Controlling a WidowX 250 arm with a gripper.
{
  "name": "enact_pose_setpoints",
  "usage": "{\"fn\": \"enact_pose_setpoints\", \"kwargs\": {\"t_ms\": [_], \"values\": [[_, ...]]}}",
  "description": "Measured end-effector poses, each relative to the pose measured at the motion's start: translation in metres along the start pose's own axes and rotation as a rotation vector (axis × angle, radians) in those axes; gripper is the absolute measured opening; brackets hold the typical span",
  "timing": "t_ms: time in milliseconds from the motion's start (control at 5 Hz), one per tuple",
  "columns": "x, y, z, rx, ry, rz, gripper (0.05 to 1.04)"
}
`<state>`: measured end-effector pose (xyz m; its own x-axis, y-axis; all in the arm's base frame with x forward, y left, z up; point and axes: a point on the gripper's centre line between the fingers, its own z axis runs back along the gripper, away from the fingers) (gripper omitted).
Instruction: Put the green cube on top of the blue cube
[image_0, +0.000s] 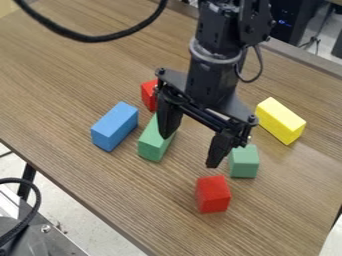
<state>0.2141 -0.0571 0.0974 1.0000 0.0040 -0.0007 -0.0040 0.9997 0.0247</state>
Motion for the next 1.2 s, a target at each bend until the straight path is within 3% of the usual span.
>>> {"fn": "enact_pose_setpoints", "kwargs": {"t_ms": [200,400,800,1200], "values": [[-0.003,0.000,-0.005,0.003,0.025,0.000,0.998],[0.017,0.016,-0.006,-0.048,0.053,-0.092,0.998],[0.058,0.047,-0.006,-0.064,0.083,-0.026,0.998],[0.049,0.067,-0.028,-0.050,0.191,0.055,0.998]]}}
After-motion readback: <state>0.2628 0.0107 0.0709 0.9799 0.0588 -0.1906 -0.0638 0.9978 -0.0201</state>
